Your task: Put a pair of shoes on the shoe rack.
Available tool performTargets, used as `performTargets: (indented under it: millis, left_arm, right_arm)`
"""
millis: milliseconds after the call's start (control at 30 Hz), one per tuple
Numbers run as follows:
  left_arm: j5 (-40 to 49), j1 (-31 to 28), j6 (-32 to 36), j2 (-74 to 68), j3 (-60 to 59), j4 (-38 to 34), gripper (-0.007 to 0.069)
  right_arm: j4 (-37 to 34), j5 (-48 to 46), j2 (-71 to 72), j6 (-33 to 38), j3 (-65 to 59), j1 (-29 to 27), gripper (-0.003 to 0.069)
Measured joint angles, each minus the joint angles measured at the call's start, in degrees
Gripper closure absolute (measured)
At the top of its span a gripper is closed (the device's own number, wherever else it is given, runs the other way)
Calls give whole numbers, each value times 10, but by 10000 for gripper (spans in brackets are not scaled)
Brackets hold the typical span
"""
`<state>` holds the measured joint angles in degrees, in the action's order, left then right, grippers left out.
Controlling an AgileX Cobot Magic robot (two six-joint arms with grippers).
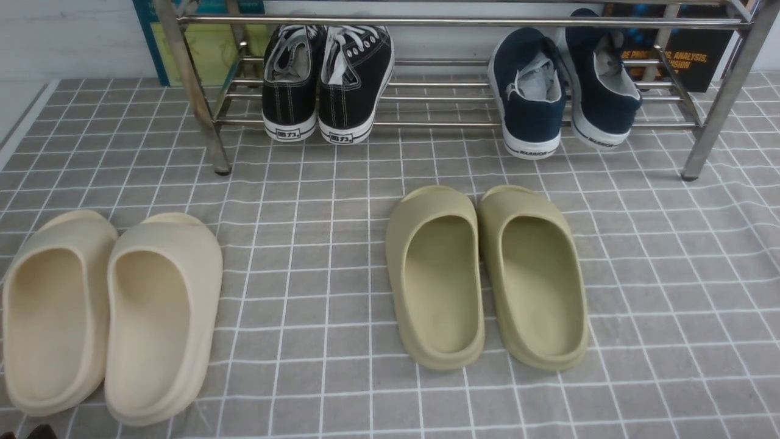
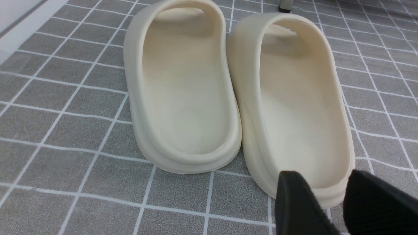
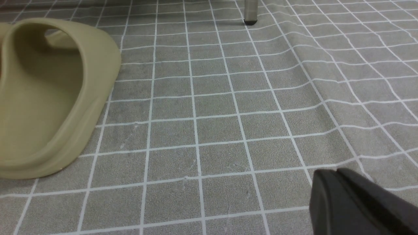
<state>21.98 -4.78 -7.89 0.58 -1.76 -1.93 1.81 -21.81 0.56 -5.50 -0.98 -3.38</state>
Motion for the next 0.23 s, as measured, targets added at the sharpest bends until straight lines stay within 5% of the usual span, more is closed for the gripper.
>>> performTargets:
  millis: [233]
  left_arm:
    - [0,0,0,0,0,0,386]
  right_arm:
    - [0,0,0,0,0,0,603]
